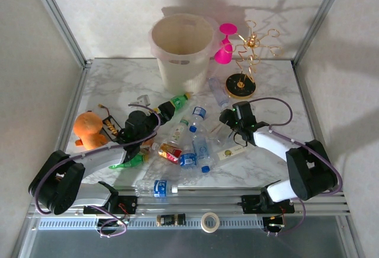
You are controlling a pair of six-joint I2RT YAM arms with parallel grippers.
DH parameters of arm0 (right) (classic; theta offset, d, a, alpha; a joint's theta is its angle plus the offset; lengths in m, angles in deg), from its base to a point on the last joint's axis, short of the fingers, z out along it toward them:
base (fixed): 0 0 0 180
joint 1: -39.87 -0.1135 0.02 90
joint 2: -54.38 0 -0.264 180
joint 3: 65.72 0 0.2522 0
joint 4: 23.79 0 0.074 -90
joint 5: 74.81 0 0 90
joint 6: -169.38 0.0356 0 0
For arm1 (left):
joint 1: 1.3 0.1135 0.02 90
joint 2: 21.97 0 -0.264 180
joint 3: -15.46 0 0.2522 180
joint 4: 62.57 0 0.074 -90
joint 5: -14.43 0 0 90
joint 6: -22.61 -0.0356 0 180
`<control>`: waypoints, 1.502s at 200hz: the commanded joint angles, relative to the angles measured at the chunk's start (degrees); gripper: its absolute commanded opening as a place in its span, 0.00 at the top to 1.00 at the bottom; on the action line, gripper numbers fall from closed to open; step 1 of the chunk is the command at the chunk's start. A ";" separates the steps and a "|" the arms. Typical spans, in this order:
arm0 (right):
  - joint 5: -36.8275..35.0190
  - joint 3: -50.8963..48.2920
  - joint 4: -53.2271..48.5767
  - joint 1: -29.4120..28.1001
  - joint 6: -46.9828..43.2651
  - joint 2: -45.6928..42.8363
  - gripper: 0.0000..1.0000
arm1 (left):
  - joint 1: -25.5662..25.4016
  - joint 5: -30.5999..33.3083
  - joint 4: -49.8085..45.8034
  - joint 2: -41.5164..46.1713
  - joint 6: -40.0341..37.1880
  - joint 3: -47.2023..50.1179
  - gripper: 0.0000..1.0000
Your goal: Put the plastic bottles in the bin
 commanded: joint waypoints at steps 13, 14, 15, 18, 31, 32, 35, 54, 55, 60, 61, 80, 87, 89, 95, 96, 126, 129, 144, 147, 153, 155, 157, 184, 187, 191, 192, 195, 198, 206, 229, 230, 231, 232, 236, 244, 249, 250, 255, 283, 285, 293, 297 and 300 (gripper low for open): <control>0.29 -1.58 0.37 0.36 0.64 1.79 0.15 | -0.74 1.23 1.23 -0.43 0.89 -1.30 0.00; 0.29 -1.61 0.40 0.39 0.67 1.79 0.15 | -0.75 1.25 1.23 -0.44 0.90 -1.31 0.00; 0.29 -1.63 0.45 0.41 0.68 1.79 0.15 | -0.76 1.27 1.18 -0.45 0.87 -1.32 0.00; 0.33 -1.79 0.61 0.41 0.85 1.80 0.15 | -0.76 1.28 1.15 -0.38 0.83 -1.33 0.01; 0.46 -2.38 1.32 0.40 1.16 1.83 0.15 | -0.85 1.45 0.88 -0.23 0.82 -1.18 0.00; 0.46 -2.41 1.35 0.37 1.19 1.81 0.16 | -0.85 1.45 0.88 -0.25 0.83 -1.17 0.01; 0.53 -2.51 1.51 0.38 1.22 1.91 0.16 | -0.85 1.45 0.88 -0.26 0.78 -1.18 0.00; 0.85 -2.95 2.48 0.38 1.62 2.35 0.18 | -0.94 1.45 0.88 -0.30 0.83 -1.11 0.00; 0.84 -2.96 2.55 0.36 1.64 2.37 0.18 | -0.94 1.45 0.88 -0.37 0.87 -1.13 0.00; 1.01 -3.00 2.70 0.38 1.71 2.64 0.18 | -1.00 1.45 0.88 -0.38 0.90 -1.17 0.00; 1.05 -3.03 2.75 0.41 1.73 2.65 0.18 | -1.02 1.45 0.88 -0.42 0.91 -1.20 0.00; 1.29 -3.04 3.62 0.35 1.84 3.60 0.19 | -1.11 1.45 0.92 -0.45 0.87 -1.21 0.00; 1.32 -2.91 3.89 0.38 1.98 4.03 0.19 | -1.11 1.45 0.88 -0.43 0.92 -1.19 0.00; 1.30 -2.89 3.97 0.37 1.94 4.06 0.19 | -1.11 1.45 0.88 -0.45 0.92 -1.16 0.00; 1.23 -2.79 4.25 0.41 1.95 4.43 0.19 | -1.24 1.45 0.81 -0.39 0.82 -1.23 0.00; 1.24 -2.75 4.32 0.42 1.94 4.47 0.19 | -1.22 1.45 0.80 -0.42 0.83 -1.24 0.00; 1.39 -1.89 5.77 0.41 1.96 6.18 0.20 | -1.28 1.38 0.22 -0.54 0.61 -1.49 0.01; 1.46 -1.79 5.86 0.35 1.94 6.34 0.21 | -1.29 1.37 0.18 -0.54 0.56 -1.52 0.01; 1.73 -1.15 6.27 0.38 1.84 7.37 0.24 | -1.30 1.28 -0.07 -0.58 0.48 -1.80 0.00; 1.86 -1.00 6.33 0.41 1.80 7.55 0.25 | -1.29 1.27 -0.09 -0.59 0.41 -1.85 0.00; 1.95 -0.78 6.38 0.39 1.69 7.87 0.27 | -1.29 1.28 -0.25 -0.65 0.34 -1.99 0.00; 1.98 -0.71 6.29 0.40 1.67 7.96 0.28 | -1.29 1.28 -0.33 -0.70 0.31 -2.02 0.00; 2.01 -0.64 6.28 0.38 1.67 8.05 0.28 | -1.29 1.21 -0.39 -0.71 0.26 -2.09 0.00; 2.19 0.02 6.48 0.43 1.19 7.95 0.38 | -1.29 0.77 -1.40 -1.14 -0.39 -3.17 0.00; 2.14 0.02 6.55 0.43 1.08 7.80 0.38 | -1.29 0.69 -1.41 -1.22 -0.47 -3.31 0.00; 2.14 0.09 6.57 0.40 0.95 7.50 0.39 | -1.29 0.54 -1.41 -1.29 -0.49 -3.42 0.00; 2.10 0.10 6.58 0.37 0.87 7.41 0.39 | -1.29 0.51 -1.41 -1.31 -0.49 -3.43 0.00; 2.08 0.12 6.64 0.41 0.69 7.17 0.40 | -1.25 0.42 -1.41 -1.39 -0.53 -3.52 0.00; 1.99 0.16 6.66 0.42 0.55 6.89 0.41 | -1.34 0.34 -1.41 -1.49 -0.57 -3.65 0.00; 1.59 0.25 6.74 0.36 0.16 6.02 0.42 | -1.38 0.02 -1.36 -1.74 -0.58 -3.85 0.00; 1.06 0.46 7.20 0.56 -1.90 2.68 0.45 | -1.71 -1.45 -0.82 -2.60 -1.12 -4.68 0.00; 1.03 0.46 7.24 0.54 -2.01 2.49 0.45 | -1.72 -1.49 -0.81 -2.67 -1.16 -4.72 0.00; 1.06 0.46 7.30 0.57 -2.11 2.32 0.45 | -1.77 -1.56 -0.76 -2.70 -1.18 -4.74 0.00; 1.07 0.46 7.34 0.55 -2.24 2.18 0.45 | -1.79 -1.68 -0.73 -2.76 -1.18 -4.79 0.00; 1.02 0.46 7.56 0.55 -2.63 1.44 0.46 | -1.95 -2.06 -0.56 -2.96 -1.42 -5.05 0.00; 1.08 0.42 7.93 0.58 -3.33 0.00 0.46 | -2.23 -2.89 -0.05 -3.29 -1.99 -5.34 0.00; 1.03 0.46 8.22 0.58 -3.78 -0.94 0.46 | -2.49 -3.60 0.35 -3.58 -2.27 -5.60 0.00; 1.06 0.46 8.28 0.55 -3.87 -1.16 0.46 | -2.55 -3.71 0.44 -3.64 -2.35 -5.62 0.00; 1.17 0.46 8.59 0.57 -4.31 -2.06 0.46 | -2.89 -4.23 0.80 -3.88 -2.71 -5.81 0.00; 2.54 1.35 10.72 0.58 -6.10 -5.75 0.46 | -4.56 -8.11 3.86 -5.88 -4.08 -7.00 0.00; 2.61 1.45 10.82 0.53 -6.21 -5.88 0.46 | -4.72 -8.41 4.04 -6.05 -4.16 -7.09 0.00; 3.40 2.05 11.34 0.58 -6.60 -6.42 0.46 | -5.17 -9.71 4.74 -6.81 -4.35 -7.67 0.00; 3.86 2.30 11.75 0.60 -6.87 -6.66 0.46 | -5.43 -10.35 4.90 -7.11 -4.43 -8.02 0.01; 4.31 2.49 11.96 0.61 -7.06 -6.84 0.46 | -5.57 -10.79 5.05 -7.54 -4.52 -8.27 0.01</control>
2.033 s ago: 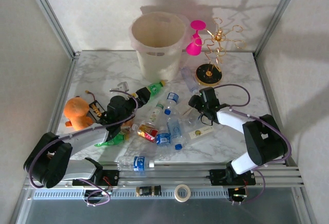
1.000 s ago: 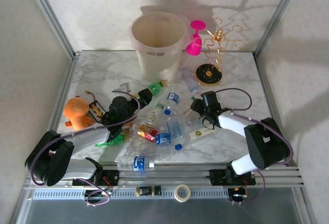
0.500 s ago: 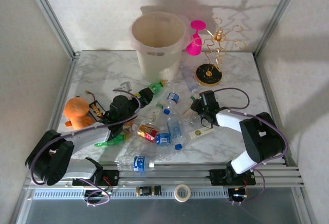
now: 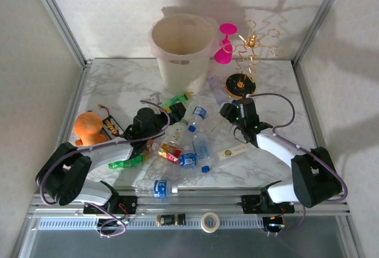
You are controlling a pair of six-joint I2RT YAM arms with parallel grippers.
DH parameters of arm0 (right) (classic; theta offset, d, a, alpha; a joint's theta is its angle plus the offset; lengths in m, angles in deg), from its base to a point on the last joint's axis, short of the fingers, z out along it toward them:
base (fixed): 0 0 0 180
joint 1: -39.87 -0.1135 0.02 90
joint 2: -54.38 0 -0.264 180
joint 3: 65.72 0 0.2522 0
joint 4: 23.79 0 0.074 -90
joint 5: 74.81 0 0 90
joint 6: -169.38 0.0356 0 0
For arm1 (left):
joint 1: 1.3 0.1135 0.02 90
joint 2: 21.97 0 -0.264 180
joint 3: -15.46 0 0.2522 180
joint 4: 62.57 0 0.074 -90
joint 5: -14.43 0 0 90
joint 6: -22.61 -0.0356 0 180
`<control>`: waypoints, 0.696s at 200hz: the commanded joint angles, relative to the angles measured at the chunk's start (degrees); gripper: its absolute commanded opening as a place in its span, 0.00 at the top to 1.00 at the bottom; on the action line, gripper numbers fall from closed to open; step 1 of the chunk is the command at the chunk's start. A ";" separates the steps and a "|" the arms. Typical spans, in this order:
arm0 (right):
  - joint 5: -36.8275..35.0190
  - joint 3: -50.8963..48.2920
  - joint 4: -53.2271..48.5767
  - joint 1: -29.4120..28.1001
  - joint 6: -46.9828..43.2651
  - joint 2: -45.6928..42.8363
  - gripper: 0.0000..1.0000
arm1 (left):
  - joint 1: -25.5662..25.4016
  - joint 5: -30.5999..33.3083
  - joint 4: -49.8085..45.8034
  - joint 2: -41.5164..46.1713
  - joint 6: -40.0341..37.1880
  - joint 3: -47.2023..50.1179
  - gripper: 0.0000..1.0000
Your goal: Put the plastic bottles in the bin
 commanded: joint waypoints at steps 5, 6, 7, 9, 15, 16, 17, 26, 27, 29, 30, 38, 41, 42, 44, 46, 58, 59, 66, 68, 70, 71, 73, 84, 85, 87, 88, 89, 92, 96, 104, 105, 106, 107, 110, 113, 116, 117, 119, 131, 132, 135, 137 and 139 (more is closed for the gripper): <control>2.90 2.89 3.83 0.34 -2.99 -2.23 0.46 | -1.70 -6.26 4.37 -2.55 -2.44 -3.44 0.01; 3.01 2.95 3.91 0.30 -3.01 -2.29 0.46 | -1.78 -6.41 4.37 -2.69 -2.47 -3.57 0.01; 3.15 3.02 3.99 0.32 -2.98 -2.32 0.46 | -1.82 -6.54 4.37 -2.81 -2.53 -3.68 0.00; 3.37 3.15 4.10 0.29 -3.07 -2.45 0.46 | -1.96 -6.85 4.31 -3.00 -2.57 -3.88 0.01; 4.05 3.55 4.44 0.33 -3.25 -2.66 0.46 | -2.35 -7.71 4.18 -3.62 -2.95 -4.52 0.01; 4.20 3.68 4.52 0.34 -3.28 -2.68 0.46 | -2.37 -7.89 4.19 -3.71 -2.99 -4.64 0.01; 4.32 3.69 4.60 0.34 -3.33 -2.69 0.46 | -2.47 -8.02 4.19 -3.75 -3.01 -4.74 0.01; 5.67 4.26 5.10 0.34 -3.84 -2.83 0.46 | -3.18 -9.41 4.11 -4.54 -3.67 -5.71 0.01; 5.89 4.34 5.16 0.30 -3.88 -2.85 0.46 | -3.27 -9.62 4.11 -4.66 -3.75 -5.85 0.01; 6.16 4.51 5.24 0.31 -3.95 -2.83 0.46 | -3.44 -9.88 4.11 -4.85 -3.89 -6.00 0.01; 6.35 4.59 5.32 0.33 -4.02 -2.81 0.46 | -3.53 -10.07 4.11 -4.94 -3.99 -6.08 0.00; 7.93 5.00 5.78 0.30 -4.56 -2.71 0.47 | -4.23 -11.20 4.11 -5.55 -4.61 -6.80 0.01; 8.57 5.17 5.97 0.34 -4.69 -2.61 0.46 | -4.56 -11.58 4.03 -5.72 -4.74 -7.05 0.01; 8.74 5.19 6.03 0.30 -4.70 -2.57 0.46 | -4.66 -11.71 4.07 -5.77 -4.77 -7.09 0.01; 9.09 5.27 6.19 0.27 -4.77 -2.54 0.46 | -4.80 -12.01 3.97 -5.94 -4.85 -7.30 0.01; 9.49 5.36 6.29 0.26 -4.83 -2.46 0.47 | -5.01 -12.22 3.94 -6.09 -4.98 -7.48 0.01; 11.51 5.47 7.14 0.32 -4.73 -2.27 0.47 | -5.93 -13.75 4.04 -7.01 -5.53 -8.29 0.01; 11.66 5.47 7.19 0.29 -4.76 -2.26 0.47 | -6.00 -13.90 4.03 -7.08 -5.55 -8.37 0.01; 12.50 5.47 7.62 0.26 -4.80 -2.23 0.47 | -6.45 -14.79 4.19 -7.67 -5.62 -8.71 0.01; 12.76 5.47 7.73 0.32 -4.80 -2.25 0.47 | -6.55 -14.96 4.24 -7.78 -5.59 -8.82 0.01; 12.91 5.47 7.82 0.29 -4.80 -2.26 0.47 | -6.66 -15.24 4.27 -7.91 -5.58 -8.94 0.01; 12.98 5.47 7.88 0.32 -4.80 -2.22 0.47 | -6.72 -15.34 4.32 -8.01 -5.58 -8.96 0.01; 13.14 5.43 7.92 0.27 -4.75 -2.18 0.47 | -6.88 -15.53 4.36 -8.08 -5.58 -9.02 0.01; 13.65 5.26 8.28 0.28 -4.71 -2.26 0.47 | -7.41 -16.52 4.55 -9.08 -5.34 -9.40 0.01; 13.65 5.24 8.33 0.31 -4.66 -2.26 0.47 | -7.45 -16.55 4.55 -9.12 -5.33 -9.45 0.01; 13.77 5.21 8.37 0.31 -4.63 -2.35 0.47 | -7.59 -16.65 4.55 -9.33 -5.25 -9.54 0.01; 13.80 5.17 8.42 0.33 -4.63 -2.35 0.47 | -7.62 -16.75 4.55 -9.38 -5.24 -9.57 0.01; 13.86 5.14 8.49 0.29 -4.62 -2.35 0.47 | -7.64 -16.85 4.55 -9.49 -5.23 -9.62 0.01; 13.92 5.05 8.59 0.33 -4.62 -2.46 0.47 | -7.76 -17.05 4.55 -9.72 -5.23 -9.67 0.01; 14.00 4.93 8.76 0.33 -4.62 -2.61 0.47 | -7.90 -17.39 4.55 -10.04 -5.16 -9.92 0.01; 14.28 4.70 8.95 0.34 -4.60 -2.80 0.47 | -8.22 -17.89 4.55 -10.66 -5.06 -10.16 0.01; 14.28 4.65 8.97 0.30 -4.61 -2.79 0.47 | -8.29 -17.94 4.55 -10.70 -5.01 -10.27 0.01; 14.37 4.62 9.03 0.32 -4.62 -2.83 0.47 | -8.29 -17.97 4.55 -10.77 -4.99 -10.29 0.01; 14.37 4.61 9.05 0.29 -4.62 -2.90 0.47 | -8.33 -18.03 4.55 -10.84 -4.97 -10.34 0.01; 14.43 4.54 9.08 0.29 -4.62 -3.00 0.47 | -8.43 -18.19 4.62 -11.12 -4.84 -10.42 0.01; 14.53 4.44 9.16 0.32 -4.58 -3.07 0.47 | -8.52 -18.32 4.63 -11.36 -4.86 -10.59 0.01; 14.62 4.42 9.21 0.34 -4.61 -3.14 0.47 | -8.61 -18.49 4.64 -11.56 -4.77 -10.79 0.01; 14.71 4.37 9.24 0.34 -4.62 -3.18 0.47 | -8.67 -18.55 4.64 -11.59 -4.78 -10.85 0.01; 14.78 4.43 9.23 0.34 -4.62 -3.19 0.47 | -8.75 -18.69 4.64 -11.72 -4.72 -10.92 0.01; 15.40 4.11 9.64 0.30 -4.69 -3.57 0.47 | -9.13 -19.26 4.57 -12.76 -4.64 -11.64 0.01; 15.50 4.09 9.67 0.32 -4.70 -3.57 0.47 | -9.14 -19.29 4.56 -12.80 -4.63 -11.72 0.01; 15.81 4.02 9.76 0.33 -4.71 -3.62 0.47 | -9.28 -19.43 4.51 -12.98 -4.61 -11.97 0.02; 16.02 3.99 9.84 0.30 -4.73 -3.66 0.47 | -9.32 -19.48 4.47 -13.15 -4.63 -12.14 0.02; 16.14 3.98 9.93 0.31 -4.78 -3.69 0.47 | -9.39 -19.56 4.40 -13.32 -4.62 -12.32 0.02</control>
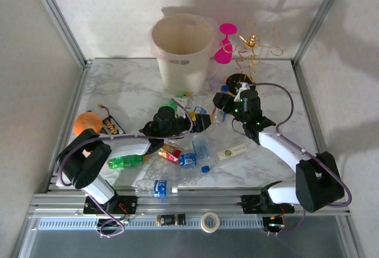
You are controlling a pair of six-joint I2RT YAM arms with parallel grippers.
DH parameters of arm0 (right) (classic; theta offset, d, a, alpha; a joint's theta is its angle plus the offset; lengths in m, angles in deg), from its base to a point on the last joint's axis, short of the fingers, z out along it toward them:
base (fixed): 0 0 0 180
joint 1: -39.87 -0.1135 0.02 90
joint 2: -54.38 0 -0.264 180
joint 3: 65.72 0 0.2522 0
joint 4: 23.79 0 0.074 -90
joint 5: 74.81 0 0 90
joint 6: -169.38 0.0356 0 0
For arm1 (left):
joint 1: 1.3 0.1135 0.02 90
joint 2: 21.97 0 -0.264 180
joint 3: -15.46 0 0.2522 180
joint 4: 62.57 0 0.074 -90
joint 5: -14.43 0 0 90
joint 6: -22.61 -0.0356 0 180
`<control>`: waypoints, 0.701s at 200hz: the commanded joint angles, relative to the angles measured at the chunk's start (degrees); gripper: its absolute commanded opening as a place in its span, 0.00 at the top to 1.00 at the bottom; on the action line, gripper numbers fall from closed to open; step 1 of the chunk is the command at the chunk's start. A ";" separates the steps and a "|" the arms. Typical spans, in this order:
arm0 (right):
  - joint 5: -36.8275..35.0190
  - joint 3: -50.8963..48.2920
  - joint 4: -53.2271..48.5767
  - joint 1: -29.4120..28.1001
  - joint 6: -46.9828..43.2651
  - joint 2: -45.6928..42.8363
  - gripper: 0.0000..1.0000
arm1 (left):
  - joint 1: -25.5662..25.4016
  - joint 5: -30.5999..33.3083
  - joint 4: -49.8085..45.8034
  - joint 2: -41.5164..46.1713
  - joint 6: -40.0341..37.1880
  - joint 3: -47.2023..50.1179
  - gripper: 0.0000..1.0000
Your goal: Put the plastic bottles in the bin
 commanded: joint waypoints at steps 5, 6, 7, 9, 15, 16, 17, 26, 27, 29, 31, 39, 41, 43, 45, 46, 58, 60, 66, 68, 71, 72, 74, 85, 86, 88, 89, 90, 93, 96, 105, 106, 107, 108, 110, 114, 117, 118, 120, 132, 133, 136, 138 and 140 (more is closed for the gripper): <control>3.05 -0.06 3.30 0.26 -0.86 -1.96 0.48 | -1.11 -3.31 1.52 -2.05 -0.54 -3.12 0.02; 3.16 -0.11 3.33 0.26 -0.86 -1.99 0.48 | -1.13 -3.34 1.49 -2.14 -0.54 -3.23 0.02; 3.26 -0.13 3.39 0.30 -0.86 -2.01 0.48 | -1.15 -3.35 1.48 -2.23 -0.54 -3.33 0.02; 3.40 -0.19 3.50 0.29 -0.86 -2.07 0.48 | -1.16 -3.43 1.47 -2.39 -0.55 -3.53 0.02; 3.73 -0.37 3.83 0.34 -0.69 -2.24 0.48 | -1.31 -3.58 1.47 -2.93 -0.48 -4.01 0.02; 3.81 -0.39 3.86 0.30 -0.69 -2.22 0.48 | -1.32 -3.60 1.47 -2.98 -0.47 -4.11 0.02; 3.89 -0.41 3.92 0.32 -0.69 -2.30 0.48 | -1.33 -3.66 1.47 -3.09 -0.46 -4.21 0.02; 4.21 -0.66 4.17 0.22 -0.60 -2.51 0.48 | -1.50 -3.88 1.47 -3.83 -0.29 -4.96 0.02; 4.27 -0.67 4.25 0.24 -0.60 -2.53 0.48 | -1.51 -3.93 1.47 -3.91 -0.29 -5.03 0.02; 4.42 -0.74 4.35 0.25 -0.55 -2.59 0.48 | -1.55 -3.97 1.47 -4.06 -0.28 -5.15 0.02; 4.49 -0.83 4.44 0.23 -0.59 -2.68 0.48 | -1.59 -3.98 1.51 -4.21 -0.22 -5.26 0.02; 4.96 -1.10 4.68 0.20 -0.58 -2.89 0.48 | -1.68 -4.11 1.55 -4.85 -0.06 -5.90 0.03; 5.01 -1.11 4.68 0.20 -0.59 -2.99 0.48 | -1.69 -4.19 1.55 -5.04 -0.03 -6.07 0.03; 5.09 -1.19 4.75 0.18 -0.55 -3.10 0.48 | -1.75 -4.19 1.55 -5.20 -0.02 -6.24 0.02; 5.18 -1.20 4.76 0.17 -0.59 -3.15 0.48 | -1.77 -4.16 1.55 -5.28 -0.02 -6.37 0.03; 5.19 -1.25 4.77 0.17 -0.55 -3.16 0.48 | -1.77 -4.20 1.55 -5.39 -0.02 -6.44 0.03; 5.81 -1.62 5.07 0.17 -0.55 -3.65 0.48 | -1.91 -4.16 1.49 -6.42 0.20 -7.30 0.03; 5.82 -1.69 5.11 0.10 -0.52 -3.73 0.48 | -1.87 -4.18 1.47 -6.67 0.28 -7.43 0.03; 6.06 -1.90 5.28 0.01 -0.51 -3.96 0.48 | -1.94 -4.23 1.47 -7.18 0.40 -7.76 0.03; 6.19 -1.97 5.36 0.04 -0.51 -4.05 0.49 | -1.95 -4.24 1.47 -7.29 0.46 -7.87 0.03; 6.36 -2.07 5.42 0.01 -0.51 -4.18 0.49 | -1.95 -4.24 1.54 -7.49 0.57 -7.97 0.03; 6.40 -2.12 5.40 -0.04 -0.51 -4.25 0.49 | -1.95 -4.24 1.55 -7.55 0.58 -7.98 0.03; 6.52 -2.16 5.52 -0.06 -0.51 -4.30 0.49 | -1.97 -4.24 1.55 -7.72 0.70 -8.06 0.04; 7.02 -2.56 5.80 -0.12 -0.43 -4.57 0.49 | -1.95 -4.40 1.79 -8.40 0.94 -8.43 0.04; 7.04 -2.59 5.81 -0.11 -0.38 -4.57 0.49 | -1.95 -4.45 1.81 -8.44 0.99 -8.48 0.04; 7.16 -2.65 5.84 -0.21 -0.35 -4.62 0.49 | -1.95 -4.49 1.81 -8.53 1.02 -8.51 0.04; 7.19 -2.68 5.92 -0.20 -0.30 -4.64 0.49 | -1.95 -4.50 1.82 -8.59 1.03 -8.56 0.04; 7.26 -2.73 5.96 -0.19 -0.27 -4.65 0.49 | -1.95 -4.55 1.82 -8.62 1.03 -8.59 0.05; 7.39 -2.84 6.07 -0.25 -0.25 -4.71 0.49 | -1.97 -4.71 1.82 -8.81 1.10 -8.67 0.05; 7.52 -2.95 6.19 -0.35 -0.17 -4.82 0.49 | -1.97 -4.81 1.82 -8.89 1.12 -8.83 0.05; 7.84 -3.35 6.56 -0.49 0.17 -4.91 0.49 | -2.04 -5.10 1.75 -9.28 1.21 -9.17 0.07; 7.84 -3.38 6.68 -0.56 0.18 -4.88 0.49 | -2.04 -5.15 1.74 -9.32 1.26 -9.20 0.07; 7.93 -3.44 6.69 -0.55 0.19 -4.90 0.49 | -2.04 -5.18 1.73 -9.38 1.28 -9.26 0.07; 7.98 -3.46 6.74 -0.54 0.23 -4.92 0.49 | -2.04 -5.24 1.73 -9.46 1.29 -9.29 0.08; 7.99 -3.55 6.80 -0.67 0.27 -4.86 0.49 | -2.04 -5.28 1.69 -9.51 1.30 -9.35 0.08; 8.11 -3.66 7.08 -0.74 0.36 -4.99 0.49 | -2.04 -5.38 1.64 -9.62 1.30 -9.47 0.09; 8.11 -3.78 7.20 -0.78 0.47 -4.97 0.49 | -2.04 -5.46 1.58 -9.70 1.34 -9.55 0.10; 8.11 -3.81 7.21 -0.75 0.46 -4.99 0.49 | -2.04 -5.47 1.56 -9.70 1.37 -9.57 0.10; 8.13 -3.86 7.29 -0.79 0.46 -4.99 0.49 | -2.04 -5.47 1.60 -9.77 1.38 -9.64 0.11; 8.17 -4.17 7.66 -0.91 0.63 -4.98 0.49 | -2.04 -5.46 1.55 -9.95 1.38 -9.75 0.14; 8.14 -4.23 7.71 -0.94 0.63 -4.95 0.49 | -2.04 -5.47 1.55 -9.92 1.38 -9.75 0.15; 8.13 -4.26 7.75 -0.89 0.70 -5.01 0.49 | -2.11 -5.54 1.60 -9.93 1.39 -9.83 0.16; 8.12 -4.23 7.80 -0.93 0.72 -4.95 0.49 | -2.12 -5.56 1.63 -9.96 1.45 -9.84 0.17; 8.11 -4.34 7.83 -0.92 0.72 -4.89 0.49 | -2.13 -5.60 1.64 -9.97 1.47 -9.84 0.18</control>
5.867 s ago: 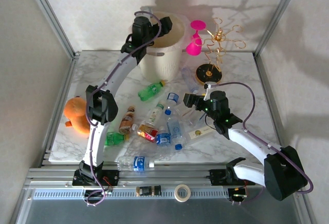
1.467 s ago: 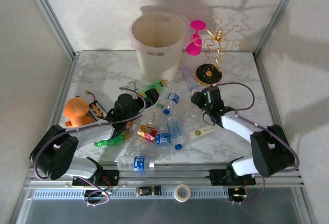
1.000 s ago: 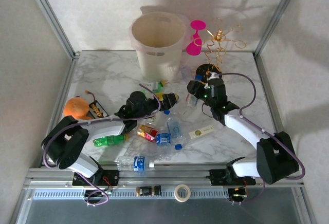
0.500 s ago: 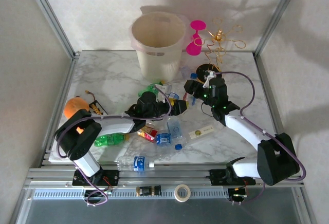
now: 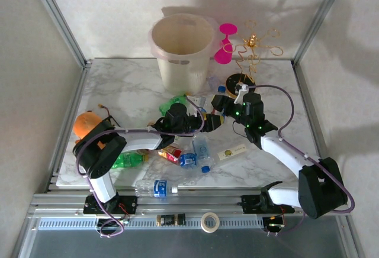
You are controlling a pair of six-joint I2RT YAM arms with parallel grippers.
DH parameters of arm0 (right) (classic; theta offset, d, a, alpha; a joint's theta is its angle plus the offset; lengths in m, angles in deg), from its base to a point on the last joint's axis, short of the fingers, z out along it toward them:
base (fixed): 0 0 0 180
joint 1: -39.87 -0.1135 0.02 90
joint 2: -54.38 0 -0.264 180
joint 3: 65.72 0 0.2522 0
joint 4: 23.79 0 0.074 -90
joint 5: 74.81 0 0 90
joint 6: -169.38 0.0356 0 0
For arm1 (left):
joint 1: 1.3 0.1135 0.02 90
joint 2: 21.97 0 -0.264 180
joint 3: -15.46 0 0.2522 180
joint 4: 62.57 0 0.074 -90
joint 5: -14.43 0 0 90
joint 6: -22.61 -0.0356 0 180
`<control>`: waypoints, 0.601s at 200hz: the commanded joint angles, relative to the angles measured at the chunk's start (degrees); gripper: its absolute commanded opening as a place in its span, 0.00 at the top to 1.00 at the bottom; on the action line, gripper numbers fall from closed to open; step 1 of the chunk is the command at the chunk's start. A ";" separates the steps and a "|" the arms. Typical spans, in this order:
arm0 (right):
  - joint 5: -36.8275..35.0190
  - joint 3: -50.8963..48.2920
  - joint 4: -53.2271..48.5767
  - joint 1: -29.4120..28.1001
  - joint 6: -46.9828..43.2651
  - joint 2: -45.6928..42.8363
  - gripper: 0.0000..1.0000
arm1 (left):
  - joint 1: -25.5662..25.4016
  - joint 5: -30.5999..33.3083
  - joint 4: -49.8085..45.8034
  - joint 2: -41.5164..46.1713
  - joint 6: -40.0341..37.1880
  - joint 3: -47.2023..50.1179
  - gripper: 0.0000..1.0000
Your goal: Put the plastic bottles in the bin
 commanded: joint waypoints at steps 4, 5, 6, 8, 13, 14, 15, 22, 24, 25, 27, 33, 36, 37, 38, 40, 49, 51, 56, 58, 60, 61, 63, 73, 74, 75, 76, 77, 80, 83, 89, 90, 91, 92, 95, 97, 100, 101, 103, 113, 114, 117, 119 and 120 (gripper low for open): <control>2.23 -1.04 3.42 -0.75 0.73 -1.70 0.49 | -0.18 -0.62 1.18 -1.27 0.30 -1.71 0.19; 2.23 -1.00 3.42 -0.73 0.77 -1.68 0.49 | -0.18 -0.62 1.18 -1.22 0.30 -1.71 0.20; 2.23 -1.03 3.47 -0.72 0.79 -1.72 0.49 | -0.18 -0.62 1.18 -1.23 0.30 -1.71 0.20; 2.23 -1.00 3.51 -0.71 0.80 -1.71 0.49 | -0.18 -0.67 1.18 -1.25 0.30 -1.76 0.21; 2.31 -1.07 3.59 -0.81 0.82 -1.64 0.49 | -0.18 -0.71 1.16 -1.29 0.30 -1.80 0.23; 2.31 -1.06 3.60 -0.80 0.82 -1.61 0.49 | -0.22 -0.75 1.13 -1.36 0.30 -1.80 0.23; 2.32 -1.06 3.60 -0.80 0.81 -1.64 0.49 | -0.25 -0.73 1.11 -1.35 0.30 -1.80 0.24; 2.35 -1.05 3.69 -0.82 0.85 -1.48 0.49 | -0.27 -0.76 1.18 -1.44 0.38 -1.88 0.27; 2.35 -1.01 3.76 -0.83 0.82 -1.45 0.49 | -0.27 -0.79 1.18 -1.43 0.43 -1.89 0.28; 2.33 -1.03 3.81 -0.81 0.81 -1.43 0.49 | -0.27 -0.79 1.18 -1.47 0.45 -1.89 0.28; 2.32 -1.00 3.83 -0.80 0.85 -1.39 0.49 | -0.27 -0.78 1.18 -1.50 0.47 -1.89 0.29; 2.43 -0.98 3.94 -0.80 0.90 -1.27 0.49 | -0.27 -0.80 1.18 -1.52 0.62 -1.89 0.31; 2.48 -1.01 4.02 -0.82 0.97 -1.16 0.49 | -0.27 -0.80 1.25 -1.55 0.64 -1.89 0.33; 2.53 -0.99 4.03 -0.81 0.98 -1.15 0.49 | -0.27 -0.84 1.26 -1.53 0.65 -1.89 0.34; 2.51 -0.97 4.08 -0.85 0.98 -1.15 0.49 | -0.27 -0.86 1.31 -1.52 0.69 -1.89 0.34; 2.56 -0.92 4.16 -0.81 1.05 -1.04 0.49 | -0.27 -0.88 1.28 -1.52 0.72 -1.89 0.36; 2.76 -0.87 4.47 -0.91 1.16 -0.80 0.49 | -0.33 -0.92 1.41 -1.52 0.82 -1.87 0.43; 2.82 -0.87 4.52 -0.89 1.20 -0.80 0.49 | -0.28 -0.89 1.44 -1.54 0.82 -1.84 0.44; 2.96 -0.87 4.64 -0.92 1.32 -0.61 0.49 | -0.27 -0.89 1.45 -1.51 0.89 -1.80 0.48; 2.94 -0.81 4.70 -0.89 1.33 -0.55 0.49 | -0.27 -0.84 1.45 -1.51 0.91 -1.80 0.50; 2.98 -0.79 4.74 -0.89 1.38 -0.49 0.49 | -0.27 -0.81 1.45 -1.47 0.91 -1.80 0.51; 3.00 -0.79 4.74 -0.93 1.40 -0.47 0.49 | -0.27 -0.76 1.45 -1.49 0.91 -1.80 0.51; 3.02 -0.74 4.81 -0.94 1.42 -0.40 0.49 | -0.27 -0.77 1.40 -1.49 0.91 -1.80 0.52; 3.11 -0.62 5.01 -0.98 1.55 -0.24 0.49 | -0.18 -0.55 1.36 -1.32 1.00 -1.76 0.55; 3.11 -0.61 5.01 -1.02 1.58 -0.25 0.49 | -0.18 -0.54 1.36 -1.28 1.00 -1.73 0.56; 3.11 -0.61 5.05 -1.00 1.59 -0.21 0.49 | -0.18 -0.49 1.36 -1.27 1.00 -1.72 0.56; 3.11 -0.61 5.08 -0.99 1.59 -0.20 0.49 | -0.18 -0.47 1.36 -1.26 1.00 -1.72 0.56; 3.11 -0.61 5.09 -0.98 1.60 -0.23 0.48 | -0.18 -0.46 1.36 -1.21 1.04 -1.71 0.56; 3.15 -0.61 5.10 -0.98 1.71 -0.23 0.48 | -0.18 -0.40 1.36 -1.17 1.00 -1.71 0.57; 3.14 -0.61 5.17 -0.98 1.73 -0.24 0.47 | -0.18 -0.30 1.36 -1.13 1.00 -1.71 0.57; 3.00 -0.61 5.10 -1.00 1.87 -0.20 0.43 | -0.10 -0.06 1.29 -0.87 1.00 -1.63 0.60; 2.97 -0.56 5.10 -0.99 1.86 -0.19 0.43 | -0.09 -0.04 1.28 -0.84 1.00 -1.63 0.60; 2.95 -0.59 5.10 -1.07 1.86 -0.23 0.42 | -0.09 0.02 1.23 -0.78 1.00 -1.58 0.60; 2.90 -0.56 5.10 -1.07 1.91 -0.25 0.42 | -0.09 0.10 1.21 -0.80 1.00 -1.56 0.60; 2.74 -0.56 5.02 -1.02 1.97 -0.36 0.40 | -0.03 0.25 1.14 -0.61 1.00 -1.54 0.61; 2.62 -0.53 4.97 -1.05 1.96 -0.38 0.38 | -0.01 0.43 1.06 -0.54 1.00 -1.49 0.61; 2.40 -0.60 4.81 -0.99 2.03 -0.49 0.36 | 0.04 0.70 0.97 -0.33 1.00 -1.39 0.61; 2.31 -0.56 4.78 -1.02 2.08 -0.55 0.36 | 0.06 0.74 0.94 -0.26 1.00 -1.37 0.61; 2.14 -0.60 4.65 -1.10 2.05 -0.65 0.34 | 0.08 0.86 0.86 -0.10 0.95 -1.30 0.61; 0.65 -0.43 3.87 -0.98 2.13 -1.31 0.26 | 0.25 1.75 0.42 0.66 0.83 -0.89 0.61; 0.47 -0.44 3.78 -1.02 2.13 -1.36 0.26 | 0.25 1.84 0.36 0.76 0.83 -0.86 0.61; -0.12 -0.39 3.47 -0.98 2.19 -1.56 0.23 | 0.29 2.09 0.17 1.08 0.75 -0.72 0.61; -0.53 -0.36 3.26 -0.98 2.14 -1.69 0.22 | 0.33 2.34 0.03 1.27 0.67 -0.61 0.62; -0.78 -0.35 3.13 -0.98 2.14 -1.77 0.21 | 0.38 2.44 -0.01 1.37 0.66 -0.54 0.62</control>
